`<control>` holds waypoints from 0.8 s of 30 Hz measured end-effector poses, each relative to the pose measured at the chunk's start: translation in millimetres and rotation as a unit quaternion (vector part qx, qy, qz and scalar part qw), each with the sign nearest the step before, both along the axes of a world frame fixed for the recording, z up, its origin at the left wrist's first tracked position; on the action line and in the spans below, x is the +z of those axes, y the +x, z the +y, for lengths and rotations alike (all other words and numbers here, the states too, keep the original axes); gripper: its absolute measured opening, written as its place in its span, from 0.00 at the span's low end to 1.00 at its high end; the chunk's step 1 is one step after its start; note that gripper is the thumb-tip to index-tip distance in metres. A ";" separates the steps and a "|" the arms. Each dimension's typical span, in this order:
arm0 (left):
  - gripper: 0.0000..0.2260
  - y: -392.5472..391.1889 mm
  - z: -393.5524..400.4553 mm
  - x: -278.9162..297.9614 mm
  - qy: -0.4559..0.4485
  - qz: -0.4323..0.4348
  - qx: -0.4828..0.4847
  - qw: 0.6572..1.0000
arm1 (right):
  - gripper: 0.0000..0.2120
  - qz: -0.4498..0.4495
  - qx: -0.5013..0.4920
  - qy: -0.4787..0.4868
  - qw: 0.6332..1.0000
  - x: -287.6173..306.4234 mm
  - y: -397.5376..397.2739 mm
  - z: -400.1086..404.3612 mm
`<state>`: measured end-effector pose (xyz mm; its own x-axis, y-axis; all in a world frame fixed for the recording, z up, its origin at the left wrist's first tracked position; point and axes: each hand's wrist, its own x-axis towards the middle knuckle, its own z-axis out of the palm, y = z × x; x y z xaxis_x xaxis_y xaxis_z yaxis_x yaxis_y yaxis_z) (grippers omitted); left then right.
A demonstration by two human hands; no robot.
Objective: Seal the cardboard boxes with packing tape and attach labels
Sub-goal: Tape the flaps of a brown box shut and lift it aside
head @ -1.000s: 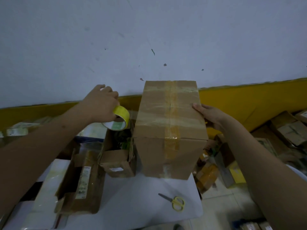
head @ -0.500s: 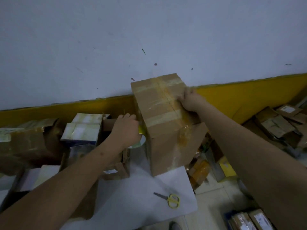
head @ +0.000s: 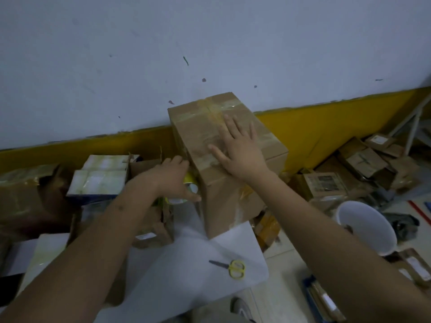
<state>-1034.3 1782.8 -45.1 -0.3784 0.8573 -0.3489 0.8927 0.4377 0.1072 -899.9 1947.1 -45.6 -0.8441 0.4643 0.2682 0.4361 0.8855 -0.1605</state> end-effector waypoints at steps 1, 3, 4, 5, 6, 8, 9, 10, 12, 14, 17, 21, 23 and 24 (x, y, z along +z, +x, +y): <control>0.48 -3.3 -10.0 5.9 0.033 -0.035 0.017 0.999 | 0.29 0.111 0.001 0.015 0.994 -2.5 14.6 -8.1; 0.46 -9.5 -34.0 6.3 0.164 -0.094 0.055 0.980 | 0.15 0.317 -0.011 0.041 0.948 -19.7 48.6 -24.0; 0.40 -10.3 -44.8 -0.7 0.243 -0.108 0.082 0.961 | 0.12 0.357 -0.031 0.048 0.932 -33.0 66.0 -31.3; 0.33 -9.1 -53.2 -11.7 0.320 -0.112 0.122 0.933 | 0.11 0.358 -0.055 0.038 0.931 -51.4 80.2 -37.7; 0.27 -7.7 -59.9 -28.3 0.384 -0.112 0.174 0.900 | 0.11 0.330 -0.074 0.017 0.941 -75.1 91.0 -42.7; 0.16 -3.2 -72.5 -70.9 0.429 -0.111 0.279 0.852 | 0.10 0.216 -0.076 -0.033 0.973 -130.2 106.6 -53.9; 0.13 1.4 -80.2 -93.6 0.419 -0.110 0.308 0.847 | 0.09 0.145 -0.058 -0.060 0.986 -160.1 112.8 -59.3; 0.12 7.8 -88.8 -114.1 0.397 -0.113 0.316 0.854 | 0.07 0.070 -0.038 -0.089 0.993 -190.8 118.6 -63.8; 0.14 25.1 -106.8 -146.0 0.345 -0.119 0.294 0.883 | 0.04 -0.075 -0.027 -0.146 0.986 -242.7 129.6 -72.1; 0.15 40.3 -118.3 -163.5 0.314 -0.097 0.271 0.905 | 0.09 -0.177 -0.060 -0.219 0.958 -279.3 137.4 -81.1; 0.14 49.8 -124.9 -172.8 0.320 -0.078 0.254 0.909 | 0.13 -0.263 -0.078 -0.275 0.922 -307.5 139.4 -91.5; 0.13 44.5 -125.9 -176.0 0.329 -0.109 0.247 0.905 | 0.12 -0.284 -0.117 -0.283 0.909 -326.4 138.7 -94.3; 0.14 42.1 -124.7 -176.3 0.334 -0.124 0.235 0.904 | 0.10 -0.274 -0.143 -0.273 0.911 -330.3 137.3 -96.7; 0.15 40.0 -123.5 -176.3 0.334 -0.128 0.233 0.904 | 0.10 -0.266 -0.154 -0.264 0.914 -332.0 136.6 -97.9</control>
<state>-994.2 1659.3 -221.4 -0.7333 0.6772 0.0610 0.5365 0.5210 0.6639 -763.3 1849.2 -377.6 -0.5968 0.6489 -0.4719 0.7929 0.5671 -0.2230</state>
